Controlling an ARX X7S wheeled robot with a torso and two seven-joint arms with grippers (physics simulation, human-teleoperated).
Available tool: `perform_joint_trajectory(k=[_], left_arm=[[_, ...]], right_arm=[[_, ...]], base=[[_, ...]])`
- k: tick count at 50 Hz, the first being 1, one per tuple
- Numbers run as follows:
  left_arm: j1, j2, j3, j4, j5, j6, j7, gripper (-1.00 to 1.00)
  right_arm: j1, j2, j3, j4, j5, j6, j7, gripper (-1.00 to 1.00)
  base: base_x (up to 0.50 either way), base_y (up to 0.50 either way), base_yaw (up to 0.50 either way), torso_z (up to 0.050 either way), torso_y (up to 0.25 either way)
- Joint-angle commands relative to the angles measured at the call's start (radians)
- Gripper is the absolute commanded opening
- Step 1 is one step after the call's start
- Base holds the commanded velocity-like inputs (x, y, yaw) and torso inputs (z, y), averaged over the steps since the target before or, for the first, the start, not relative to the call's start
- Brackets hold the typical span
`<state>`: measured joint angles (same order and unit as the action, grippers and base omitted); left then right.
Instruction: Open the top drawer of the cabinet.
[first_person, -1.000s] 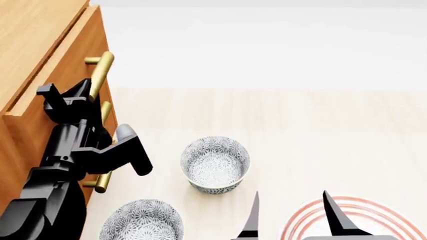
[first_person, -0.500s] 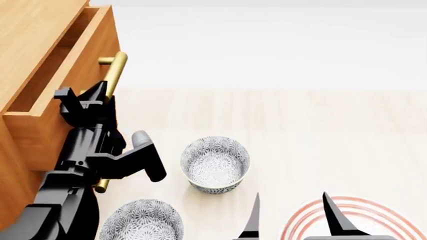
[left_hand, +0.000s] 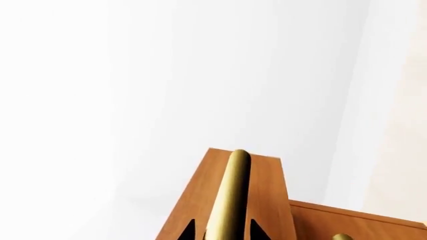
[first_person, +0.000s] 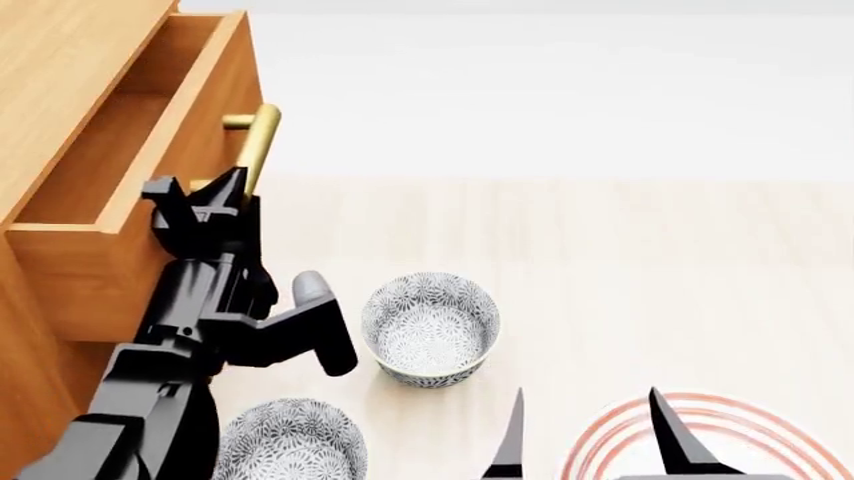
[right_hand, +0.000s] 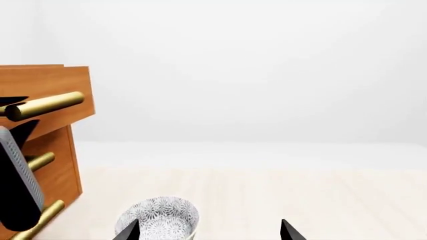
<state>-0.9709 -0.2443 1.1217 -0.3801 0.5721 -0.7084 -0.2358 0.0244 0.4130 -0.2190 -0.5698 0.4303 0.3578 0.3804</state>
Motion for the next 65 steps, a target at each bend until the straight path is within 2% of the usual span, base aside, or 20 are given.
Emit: perform_joint_trajectory(k=[1, 28, 29, 56, 65], left_arm=[[0.046, 0.036, 0.05, 0.083, 0.128, -0.02, -0.022, -1.0], [0.038, 0.016, 0.035, 0.061, 0.115, -0.023, -0.023, -1.0], [0.035, 0.02, 0.033, 0.052, 0.118, -0.028, -0.027, 1.0], [0.054, 0.017, 0.036, 0.147, 0.126, -0.06, 0.003, 1.0], [0.076, 0.002, 0.044, 0.359, 0.16, -0.134, 0.086, 1.0]], right_arm=[[-0.009, 0.003, -0.003, 0.003, -0.002, -0.009, 0.002, 1.0], [0.004, 0.008, -0.018, -0.009, -0.007, 0.01, 0.019, 1.0], [0.001, 0.009, -0.018, -0.01, -0.008, 0.006, 0.018, 1.0], [-0.01, 0.014, -0.021, -0.003, -0.004, -0.006, 0.02, 1.0], [-0.021, 0.02, -0.017, -0.011, -0.006, -0.01, 0.028, 1.0]], base=[[-0.02, 0.0, 0.0, 0.0, 0.01], [-0.01, 0.0, 0.0, 0.0, 0.002], [-0.01, 0.0, 0.0, 0.0, 0.0], [0.0, 0.0, 0.0, 0.0, 0.0], [0.0, 0.0, 0.0, 0.0, 0.0]])
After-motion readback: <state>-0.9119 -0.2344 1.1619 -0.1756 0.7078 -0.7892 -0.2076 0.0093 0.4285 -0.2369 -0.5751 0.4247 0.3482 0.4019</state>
